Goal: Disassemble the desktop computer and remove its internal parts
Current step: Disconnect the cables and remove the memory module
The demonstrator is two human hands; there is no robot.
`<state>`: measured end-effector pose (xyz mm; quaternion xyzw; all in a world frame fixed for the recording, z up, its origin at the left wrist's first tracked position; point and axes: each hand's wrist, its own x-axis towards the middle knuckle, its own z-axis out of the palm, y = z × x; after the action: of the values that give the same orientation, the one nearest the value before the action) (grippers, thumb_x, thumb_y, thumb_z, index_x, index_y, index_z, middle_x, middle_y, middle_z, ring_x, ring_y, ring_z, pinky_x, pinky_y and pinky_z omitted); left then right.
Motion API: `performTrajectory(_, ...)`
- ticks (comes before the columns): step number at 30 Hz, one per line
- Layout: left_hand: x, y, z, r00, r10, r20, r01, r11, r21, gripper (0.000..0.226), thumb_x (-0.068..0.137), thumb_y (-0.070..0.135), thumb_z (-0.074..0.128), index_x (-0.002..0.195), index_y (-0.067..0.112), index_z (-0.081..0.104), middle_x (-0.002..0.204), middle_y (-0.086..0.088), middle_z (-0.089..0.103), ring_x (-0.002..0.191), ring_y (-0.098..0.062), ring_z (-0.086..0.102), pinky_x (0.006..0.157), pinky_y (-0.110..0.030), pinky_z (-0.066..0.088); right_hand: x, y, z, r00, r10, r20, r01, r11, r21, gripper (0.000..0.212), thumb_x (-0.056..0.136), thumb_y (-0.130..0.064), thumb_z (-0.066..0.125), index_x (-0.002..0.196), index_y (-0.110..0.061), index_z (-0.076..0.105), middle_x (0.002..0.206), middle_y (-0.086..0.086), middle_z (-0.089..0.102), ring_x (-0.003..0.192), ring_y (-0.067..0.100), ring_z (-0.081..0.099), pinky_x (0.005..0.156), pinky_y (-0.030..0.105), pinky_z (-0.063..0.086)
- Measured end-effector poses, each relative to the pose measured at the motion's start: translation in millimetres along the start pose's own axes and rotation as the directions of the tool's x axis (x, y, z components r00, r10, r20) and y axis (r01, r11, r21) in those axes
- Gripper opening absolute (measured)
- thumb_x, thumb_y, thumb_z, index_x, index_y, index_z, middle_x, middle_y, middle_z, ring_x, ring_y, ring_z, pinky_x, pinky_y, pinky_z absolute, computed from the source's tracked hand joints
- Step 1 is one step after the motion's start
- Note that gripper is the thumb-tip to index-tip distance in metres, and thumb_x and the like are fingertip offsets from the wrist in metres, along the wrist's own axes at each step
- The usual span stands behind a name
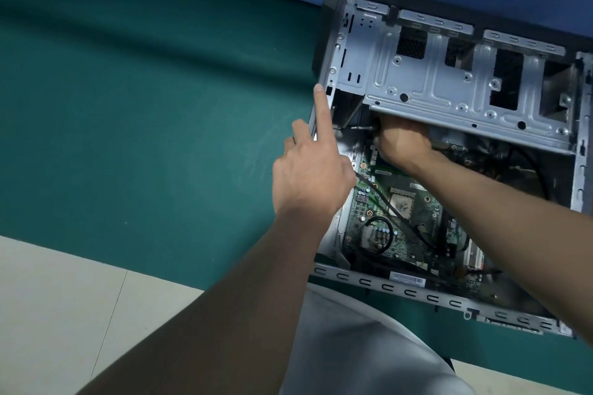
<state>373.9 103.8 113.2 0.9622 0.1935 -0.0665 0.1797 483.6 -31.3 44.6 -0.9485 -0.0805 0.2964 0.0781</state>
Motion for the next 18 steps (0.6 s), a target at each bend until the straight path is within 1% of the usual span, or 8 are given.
performTrajectory(2, 0, 0, 0, 1.000, 0.004, 0.002, -0.004, 1.000, 0.009, 0.094, 0.086, 0.029, 0.051, 0.152, 0.024, -0.015, 0.097, -0.006, 0.040, 0.068, -0.020, 0.043, 0.053, -0.033, 0.028, -17, -4, -5, 0.994, 0.033, -0.101, -0.034, 0.999, -0.004, 0.016, 0.091, -0.005, 0.043, 0.078, -0.012, 0.045, 0.062, 0.000, 0.042, 0.051, 0.017, 0.043, 0.043, 0.022, 0.026)
performTrajectory(3, 0, 0, 0, 1.000, 0.006, 0.006, -0.006, 1.000, 0.011, 0.093, 0.087, 0.029, 0.050, 0.151, 0.024, -0.016, 0.100, -0.008, 0.043, 0.068, -0.021, 0.043, 0.054, -0.034, 0.029, -27, -4, -7, 0.989, 0.033, -0.143, -0.033, 0.999, -0.002, 0.018, 0.086, 0.002, 0.046, 0.074, -0.011, 0.047, 0.061, 0.000, 0.044, 0.052, 0.019, 0.045, 0.043, 0.023, 0.028)
performTrajectory(6, 0, 1, -3, 1.000, 0.006, 0.014, -0.007, 1.000, 0.020, 0.091, 0.088, 0.028, 0.049, 0.151, 0.025, -0.016, 0.106, -0.012, 0.048, 0.068, -0.023, 0.044, 0.056, -0.036, 0.031, -58, 3, -15, 0.963, -0.070, -0.259, 0.091, 0.993, 0.070, 0.024, 0.079, 0.011, 0.049, 0.086, -0.005, 0.066, 0.074, 0.006, 0.060, 0.070, 0.027, 0.057, 0.064, 0.033, 0.050)
performTrajectory(8, 0, 0, -5, 1.000, 0.005, 0.006, -0.005, 1.000, 0.026, 0.090, 0.088, 0.029, 0.048, 0.152, 0.025, -0.014, 0.107, -0.012, 0.047, 0.070, -0.024, 0.044, 0.057, -0.037, 0.031, -79, 13, -17, 0.938, -0.114, -0.326, 0.158, 0.981, 0.112, 0.028, 0.082, 0.008, 0.052, 0.099, -0.005, 0.070, 0.091, 0.010, 0.065, 0.084, 0.026, 0.059, 0.077, 0.031, 0.047)
performTrajectory(12, 0, 4, -5, 1.000, 0.017, -0.004, -0.017, 0.999, 0.030, 0.086, 0.090, 0.030, 0.049, 0.154, 0.021, -0.007, 0.116, -0.014, 0.047, 0.093, -0.029, 0.048, 0.065, -0.039, 0.036, -114, 37, -21, 0.902, -0.058, -0.427, 0.159, 0.965, 0.207, 0.032, 0.080, 0.007, 0.056, 0.104, -0.009, 0.072, 0.101, 0.008, 0.067, 0.087, 0.014, 0.052, 0.080, 0.019, 0.035)
performTrajectory(15, -9, 4, -8, 0.996, 0.069, -0.063, -0.058, 0.985, 0.161, 0.082, 0.090, 0.029, 0.055, 0.154, 0.011, 0.008, 0.142, -0.022, 0.035, 0.125, -0.035, 0.038, 0.094, -0.044, 0.041, -138, 58, -32, 0.864, -0.016, -0.504, 0.189, 0.937, 0.295, 0.024, 0.084, 0.002, 0.061, 0.100, -0.011, 0.073, 0.098, 0.005, 0.068, 0.086, 0.012, 0.055, 0.080, 0.016, 0.036)
performTrajectory(16, -14, 6, -9, 0.992, 0.084, -0.093, -0.063, 0.976, 0.208, 0.079, 0.089, 0.028, 0.057, 0.153, 0.009, 0.014, 0.150, -0.024, 0.024, 0.136, -0.037, 0.026, 0.105, -0.046, 0.033, -146, 66, -37, 0.845, 0.001, -0.535, 0.203, 0.924, 0.323, 0.020, 0.084, 0.000, 0.064, 0.098, -0.011, 0.074, 0.096, 0.005, 0.069, 0.085, 0.013, 0.057, 0.081, 0.018, 0.040)
performTrajectory(18, -27, 20, -6, 0.987, 0.095, -0.127, -0.067, 0.975, 0.211, 0.073, 0.088, 0.027, 0.058, 0.149, 0.010, 0.023, 0.157, -0.021, 0.007, 0.144, -0.037, 0.009, 0.114, -0.049, 0.018, -158, 87, -47, 0.800, 0.052, -0.598, 0.216, 0.904, 0.368, 0.015, 0.084, -0.004, 0.068, 0.094, -0.012, 0.075, 0.092, 0.004, 0.070, 0.081, 0.016, 0.059, 0.080, 0.027, 0.047)
